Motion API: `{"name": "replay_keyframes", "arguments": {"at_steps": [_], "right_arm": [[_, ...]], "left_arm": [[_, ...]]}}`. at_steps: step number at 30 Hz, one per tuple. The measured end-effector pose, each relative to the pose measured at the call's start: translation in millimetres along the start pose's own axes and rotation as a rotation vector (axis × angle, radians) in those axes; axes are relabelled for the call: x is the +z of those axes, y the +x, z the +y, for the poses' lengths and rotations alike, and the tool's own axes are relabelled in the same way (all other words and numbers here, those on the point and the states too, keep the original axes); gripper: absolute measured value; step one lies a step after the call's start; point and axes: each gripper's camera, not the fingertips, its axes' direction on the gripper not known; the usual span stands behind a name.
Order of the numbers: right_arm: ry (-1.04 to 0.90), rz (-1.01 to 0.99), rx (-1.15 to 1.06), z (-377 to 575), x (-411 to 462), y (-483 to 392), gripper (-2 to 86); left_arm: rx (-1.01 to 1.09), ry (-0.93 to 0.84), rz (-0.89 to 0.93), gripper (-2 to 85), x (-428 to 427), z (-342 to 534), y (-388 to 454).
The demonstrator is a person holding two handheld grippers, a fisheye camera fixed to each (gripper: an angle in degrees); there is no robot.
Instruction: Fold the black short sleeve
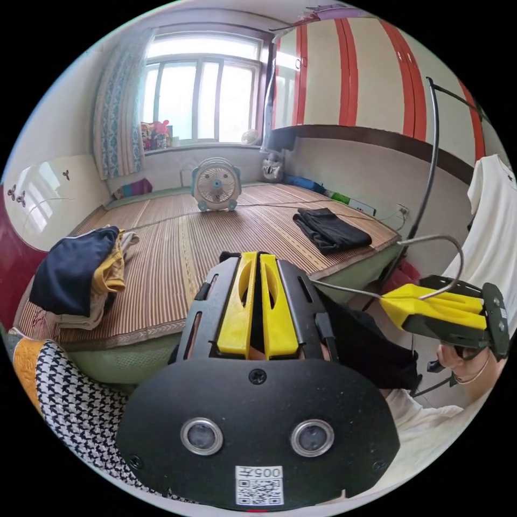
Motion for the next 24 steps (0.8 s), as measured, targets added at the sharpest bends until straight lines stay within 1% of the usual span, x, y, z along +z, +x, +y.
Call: {"name": "replay_keyframes", "arguments": {"at_steps": [6,13,16,19,21,24], "right_arm": [[0.010,-0.034,-0.008,5.1,-13.3,6.2,16.3],[0.001,-0.065,0.027,4.7,-12.9,11.4,16.0],[0.000,-0.078,-0.015,4.3,-14.6,11.3,15.9],[-0.012,-0.108,-0.057,3.6,-17.8,9.7,15.8],[-0.020,-0.120,-0.075,2.4,-20.8,8.7,15.7],[-0.030,-0.110,-0.099,1.1,-24.8,6.4,15.4]], "left_arm": [[-0.025,0.006,0.026,0.7,0.1,-4.5,-9.9],[-0.016,-0.035,-0.047,0.1,11.8,-0.2,4.8],[-0.029,-0.032,-0.037,0.0,14.0,-1.4,1.6],[-0.048,-0.068,-0.119,-0.1,19.6,-5.6,0.6],[-0.034,-0.055,-0.188,-0.2,23.4,-5.6,2.5],[-0.061,-0.063,-0.186,-0.3,30.2,-5.7,-3.6]]}}
